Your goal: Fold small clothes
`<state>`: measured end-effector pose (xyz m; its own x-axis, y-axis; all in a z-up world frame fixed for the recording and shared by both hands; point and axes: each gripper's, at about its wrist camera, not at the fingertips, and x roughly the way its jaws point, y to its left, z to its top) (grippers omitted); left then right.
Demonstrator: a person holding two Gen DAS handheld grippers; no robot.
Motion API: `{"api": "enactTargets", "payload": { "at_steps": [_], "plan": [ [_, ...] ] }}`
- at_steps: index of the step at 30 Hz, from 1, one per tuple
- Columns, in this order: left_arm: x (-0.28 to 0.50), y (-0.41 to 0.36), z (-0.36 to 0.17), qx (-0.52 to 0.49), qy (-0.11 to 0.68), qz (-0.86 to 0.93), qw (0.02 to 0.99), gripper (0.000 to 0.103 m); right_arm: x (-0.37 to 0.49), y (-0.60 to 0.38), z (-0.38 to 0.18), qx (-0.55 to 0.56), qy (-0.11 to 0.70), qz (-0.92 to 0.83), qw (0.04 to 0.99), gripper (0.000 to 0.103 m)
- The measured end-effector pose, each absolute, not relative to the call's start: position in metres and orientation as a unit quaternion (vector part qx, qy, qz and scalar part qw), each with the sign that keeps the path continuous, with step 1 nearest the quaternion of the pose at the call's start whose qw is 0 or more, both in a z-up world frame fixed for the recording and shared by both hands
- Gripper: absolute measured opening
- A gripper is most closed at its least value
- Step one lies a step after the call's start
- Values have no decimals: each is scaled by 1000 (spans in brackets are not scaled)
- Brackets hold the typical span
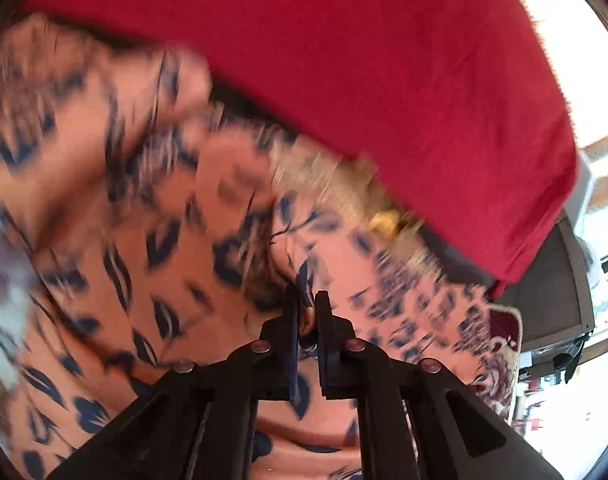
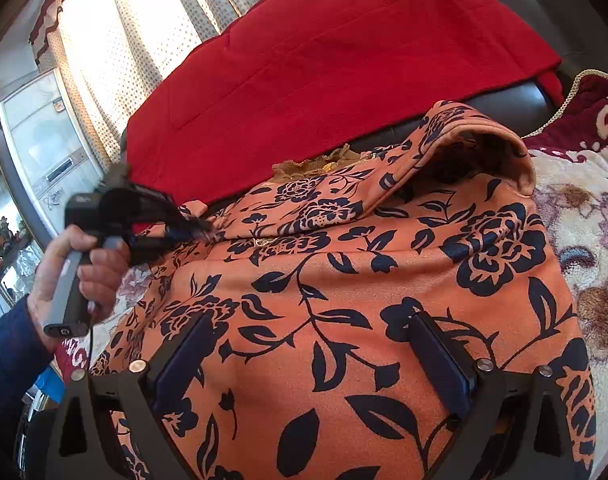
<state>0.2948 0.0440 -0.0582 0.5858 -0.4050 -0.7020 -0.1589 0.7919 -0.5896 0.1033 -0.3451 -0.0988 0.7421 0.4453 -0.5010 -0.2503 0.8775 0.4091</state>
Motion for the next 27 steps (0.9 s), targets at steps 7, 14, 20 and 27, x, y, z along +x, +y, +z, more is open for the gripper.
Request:
{"api": "enactTargets", "payload": {
  "at_steps": [7, 14, 20, 27],
  "plan": [
    [283, 53, -53, -250, 419, -36, 872, 8, 104, -344, -99, 159, 307, 188, 919, 100],
    [282, 67, -120, -258, 451, -3, 855, 11, 104, -351, -94, 190, 313, 197, 910, 100],
    [282, 66, -125, -257, 440, -17, 860, 11, 124, -407, -29, 293, 252, 217, 896, 100],
    [281, 67, -122, -267, 428, -26, 863, 11, 268, -479, -40, 431, 308, 192, 826, 100]
  ]
}}
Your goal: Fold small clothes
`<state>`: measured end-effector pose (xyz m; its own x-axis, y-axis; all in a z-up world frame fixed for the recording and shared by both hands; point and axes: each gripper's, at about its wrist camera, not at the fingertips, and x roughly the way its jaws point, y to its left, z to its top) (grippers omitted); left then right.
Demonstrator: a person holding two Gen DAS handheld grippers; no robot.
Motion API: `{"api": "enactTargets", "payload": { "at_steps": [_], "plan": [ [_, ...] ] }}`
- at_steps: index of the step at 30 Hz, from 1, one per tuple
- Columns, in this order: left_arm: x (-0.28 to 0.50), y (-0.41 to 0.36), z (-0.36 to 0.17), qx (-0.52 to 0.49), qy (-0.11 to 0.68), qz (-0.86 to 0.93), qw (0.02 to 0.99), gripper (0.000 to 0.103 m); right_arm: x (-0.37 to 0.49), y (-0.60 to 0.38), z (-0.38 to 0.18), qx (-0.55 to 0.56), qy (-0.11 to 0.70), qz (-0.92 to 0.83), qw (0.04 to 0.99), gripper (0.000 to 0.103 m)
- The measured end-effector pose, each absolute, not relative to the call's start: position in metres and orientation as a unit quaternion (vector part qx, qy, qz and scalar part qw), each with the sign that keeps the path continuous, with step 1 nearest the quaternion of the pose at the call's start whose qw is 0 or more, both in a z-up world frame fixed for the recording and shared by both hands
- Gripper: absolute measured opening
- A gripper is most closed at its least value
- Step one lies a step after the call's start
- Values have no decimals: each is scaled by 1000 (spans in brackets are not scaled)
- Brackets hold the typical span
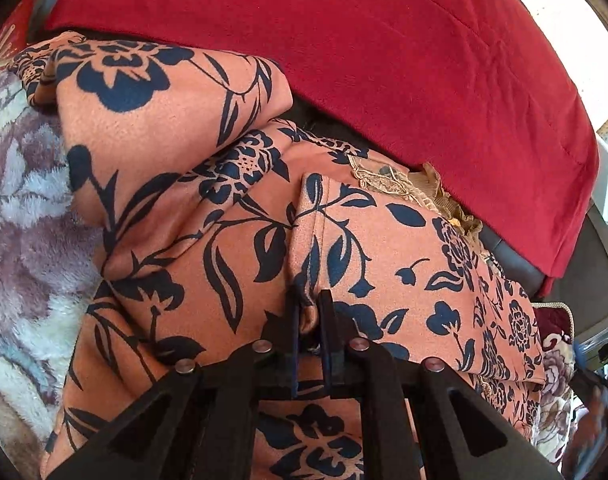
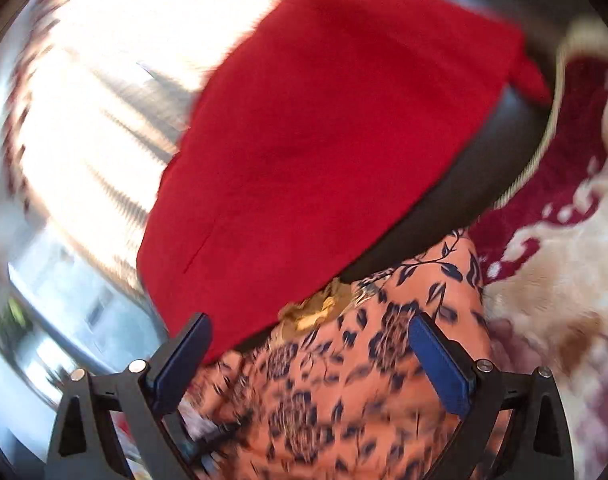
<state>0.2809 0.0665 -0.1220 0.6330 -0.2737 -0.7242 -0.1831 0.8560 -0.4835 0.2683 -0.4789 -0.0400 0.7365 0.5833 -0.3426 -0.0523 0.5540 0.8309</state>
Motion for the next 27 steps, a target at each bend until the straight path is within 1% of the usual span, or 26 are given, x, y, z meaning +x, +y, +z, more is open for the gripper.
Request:
{"api": "enactTargets", "payload": {
  "at_steps": [1, 2, 3, 4, 8, 10, 11, 12, 13, 14, 15, 16, 17, 19, 21, 22, 25, 27],
  "plan": [
    [281, 67, -122, -269, 427, -27, 863, 11, 284, -481, -56, 451, 331, 197, 805, 100],
    [281, 68, -121, -270, 426, -28, 863, 11, 303, -481, -86, 474, 378, 196, 771, 100],
    [280, 69, -121, -271, 426, -29, 863, 11, 310, -482, -101, 477, 406, 173, 760, 95],
    [280, 69, -121, -272, 425, -30, 863, 11, 313, -482, -112, 476, 419, 155, 757, 93],
    [278, 71, -123, -273, 420, -35, 865, 11, 303, -465, -75, 433, 381, 192, 794, 94],
    [278, 71, -123, -275, 419, -34, 865, 11, 304, -464, -68, 423, 364, 182, 809, 97],
    [277, 70, -122, -274, 418, -34, 865, 11, 308, -464, -73, 420, 368, 168, 813, 101],
    [277, 70, -121, -272, 419, -35, 866, 11, 317, -464, -82, 414, 388, 148, 810, 101],
    [276, 69, -117, -267, 423, -38, 865, 13, 323, -464, -99, 407, 430, 114, 798, 98],
    [276, 68, -112, -260, 432, -39, 863, 17, 317, -462, -98, 402, 421, 109, 806, 96],
    [274, 69, -105, -257, 445, -45, 857, 36, 305, -456, -84, 375, 397, 117, 829, 96],
    [273, 71, -98, -263, 452, -53, 851, 62, 295, -449, -72, 352, 383, 130, 844, 96],
    [266, 79, -86, -278, 445, -64, 849, 69, 275, -439, -58, 325, 363, 148, 861, 96],
    [247, 103, -58, -309, 397, -83, 860, 76, 238, -422, -44, 302, 338, 180, 873, 97],
    [234, 133, -39, -335, 357, -89, 867, 79, 199, -402, -47, 277, 332, 210, 877, 97],
    [228, 160, -31, -364, 333, -77, 866, 80, 189, -390, -51, 266, 335, 216, 878, 97],
    [230, 228, -33, -430, 302, -29, 850, 82, 164, -363, -78, 219, 356, 223, 881, 97],
    [240, 282, -51, -483, 299, 25, 823, 81, 155, -350, -95, 193, 365, 219, 884, 97]
  ]
}}
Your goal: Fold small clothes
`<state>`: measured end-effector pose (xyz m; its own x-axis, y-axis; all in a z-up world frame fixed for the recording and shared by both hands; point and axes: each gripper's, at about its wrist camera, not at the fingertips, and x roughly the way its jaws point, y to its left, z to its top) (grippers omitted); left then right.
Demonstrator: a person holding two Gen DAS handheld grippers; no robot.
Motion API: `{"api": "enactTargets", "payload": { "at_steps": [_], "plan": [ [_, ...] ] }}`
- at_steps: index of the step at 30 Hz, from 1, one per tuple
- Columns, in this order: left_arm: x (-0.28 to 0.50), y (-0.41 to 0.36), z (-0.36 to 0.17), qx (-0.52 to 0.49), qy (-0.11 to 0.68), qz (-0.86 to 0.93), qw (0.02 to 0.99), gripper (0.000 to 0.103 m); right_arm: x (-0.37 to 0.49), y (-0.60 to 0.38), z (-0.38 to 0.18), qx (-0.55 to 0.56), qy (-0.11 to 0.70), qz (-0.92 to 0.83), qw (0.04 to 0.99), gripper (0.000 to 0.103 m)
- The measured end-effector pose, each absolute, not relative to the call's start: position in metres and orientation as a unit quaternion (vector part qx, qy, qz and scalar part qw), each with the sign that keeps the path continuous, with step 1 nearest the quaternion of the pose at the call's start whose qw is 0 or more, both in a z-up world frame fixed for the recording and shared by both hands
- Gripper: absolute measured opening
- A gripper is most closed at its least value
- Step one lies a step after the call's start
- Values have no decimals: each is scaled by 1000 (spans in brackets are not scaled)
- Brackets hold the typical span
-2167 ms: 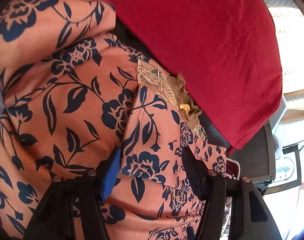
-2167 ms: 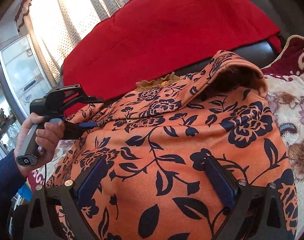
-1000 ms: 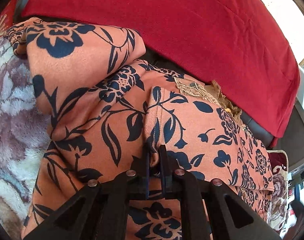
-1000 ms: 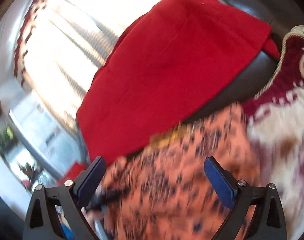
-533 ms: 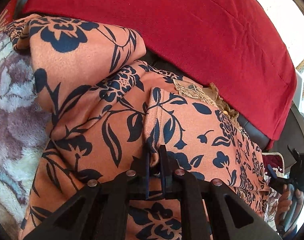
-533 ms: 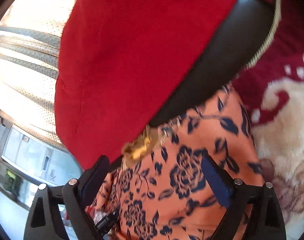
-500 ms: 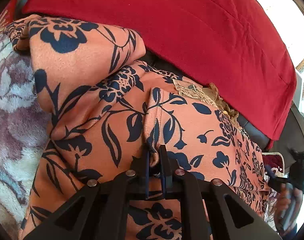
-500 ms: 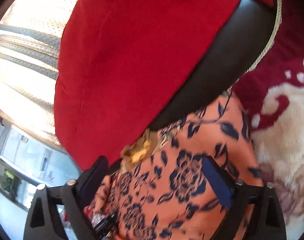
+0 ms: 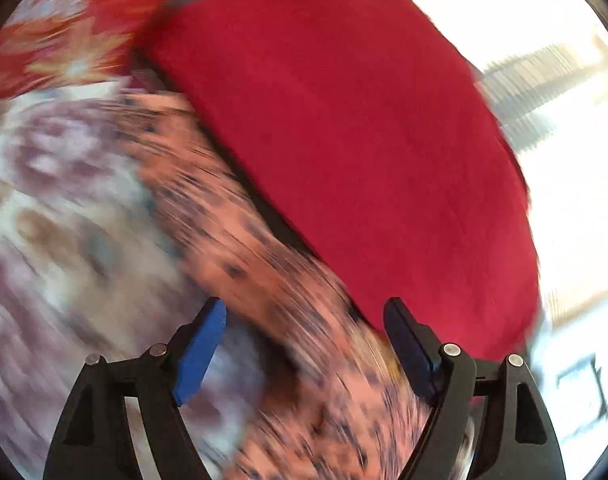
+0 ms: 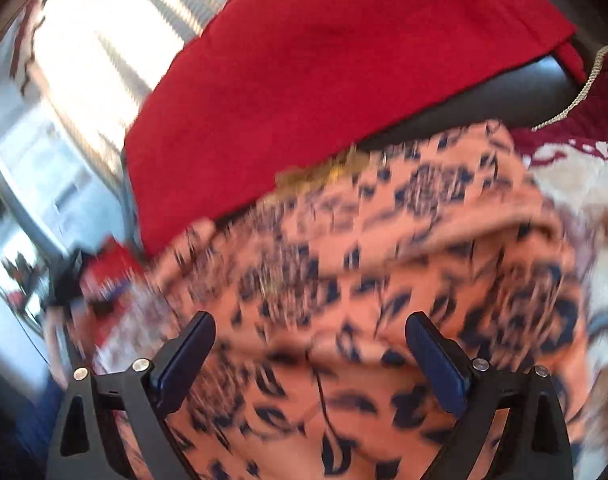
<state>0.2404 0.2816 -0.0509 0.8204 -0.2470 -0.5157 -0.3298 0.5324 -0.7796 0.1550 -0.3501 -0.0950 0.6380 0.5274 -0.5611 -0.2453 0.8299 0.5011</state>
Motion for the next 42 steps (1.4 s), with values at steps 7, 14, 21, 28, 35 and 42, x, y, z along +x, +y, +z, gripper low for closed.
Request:
{"api": "enactTargets", "payload": {
  "at_steps": [7, 14, 21, 28, 35, 42],
  "plan": [
    [293, 381, -102, -557, 314, 79, 765, 79, 156, -337, -98, 158, 357, 212, 896, 101],
    [318, 397, -119, -553, 317, 105, 764, 56, 157, -334, -96, 160, 355, 218, 895, 102],
    [325, 374, -64, -383, 353, 169, 837, 3, 157, -335, -97, 167, 352, 220, 894, 102],
    [284, 177, 100, -150, 228, 37, 961, 3, 153, -342, -96, 191, 339, 227, 893, 102],
    [257, -49, 98, -53, 275, -161, 947, 32, 152, -352, -95, 221, 325, 238, 888, 101],
    [251, -58, -11, -39, 398, -101, 911, 79, 147, -369, -92, 273, 306, 255, 876, 101]
  ]
}}
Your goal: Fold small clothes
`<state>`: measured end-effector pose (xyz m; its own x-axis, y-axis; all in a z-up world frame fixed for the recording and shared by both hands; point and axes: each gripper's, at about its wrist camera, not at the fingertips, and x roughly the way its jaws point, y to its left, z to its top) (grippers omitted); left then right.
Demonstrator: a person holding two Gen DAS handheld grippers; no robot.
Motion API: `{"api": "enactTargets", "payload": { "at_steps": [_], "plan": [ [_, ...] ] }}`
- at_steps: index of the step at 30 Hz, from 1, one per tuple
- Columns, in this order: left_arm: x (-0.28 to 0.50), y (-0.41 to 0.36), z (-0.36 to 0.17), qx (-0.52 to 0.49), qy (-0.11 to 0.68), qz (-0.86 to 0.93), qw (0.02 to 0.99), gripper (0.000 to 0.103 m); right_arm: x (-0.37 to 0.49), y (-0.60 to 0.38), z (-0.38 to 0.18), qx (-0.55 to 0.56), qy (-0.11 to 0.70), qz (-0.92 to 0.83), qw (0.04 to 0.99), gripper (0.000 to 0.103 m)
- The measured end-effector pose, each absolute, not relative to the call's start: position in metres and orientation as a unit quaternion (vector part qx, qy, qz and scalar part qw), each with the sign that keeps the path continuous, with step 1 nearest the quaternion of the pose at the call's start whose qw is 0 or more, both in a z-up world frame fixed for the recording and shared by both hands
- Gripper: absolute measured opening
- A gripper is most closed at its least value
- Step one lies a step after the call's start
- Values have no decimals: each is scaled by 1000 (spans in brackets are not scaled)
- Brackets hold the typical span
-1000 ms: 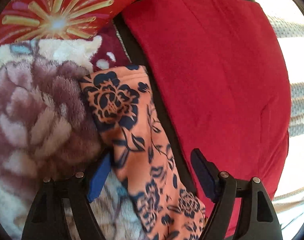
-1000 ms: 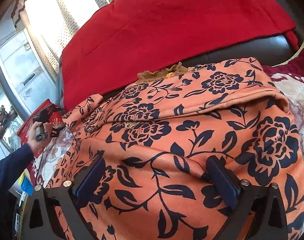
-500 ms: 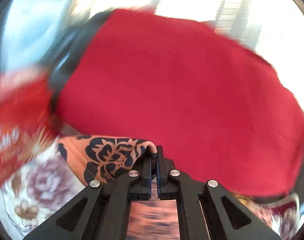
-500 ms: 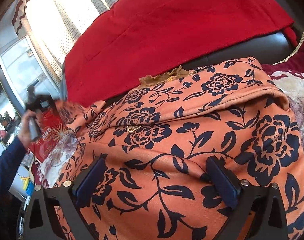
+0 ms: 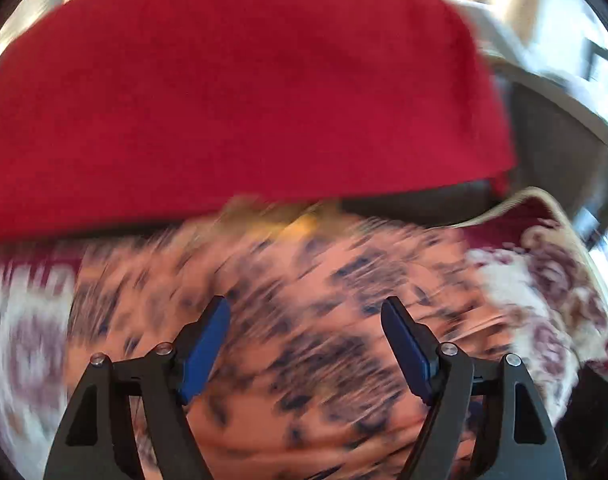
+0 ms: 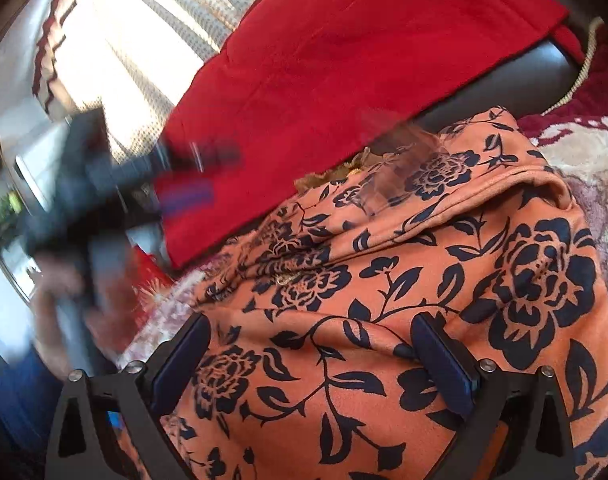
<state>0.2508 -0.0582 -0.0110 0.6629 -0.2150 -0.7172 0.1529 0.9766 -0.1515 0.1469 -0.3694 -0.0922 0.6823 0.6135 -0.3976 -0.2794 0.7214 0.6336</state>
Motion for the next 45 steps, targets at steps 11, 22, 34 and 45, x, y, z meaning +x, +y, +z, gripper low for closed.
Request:
{"api": "enactTargets", "payload": {
  "at_steps": [11, 22, 34, 45],
  "plan": [
    [188, 120, -68, -221, 316, 83, 919, 79, 214, -409, -31, 391, 332, 234, 826, 101],
    [189, 149, -73, -278, 291, 72, 913, 79, 304, -390, -67, 311, 486, 61, 814, 39],
    [189, 148, -68, -262, 278, 85, 920, 79, 269, -365, -57, 159, 471, 32, 867, 10],
    [198, 149, -73, -266, 293, 87, 914, 79, 274, -398, -64, 288, 460, 86, 836, 17]
  ]
}}
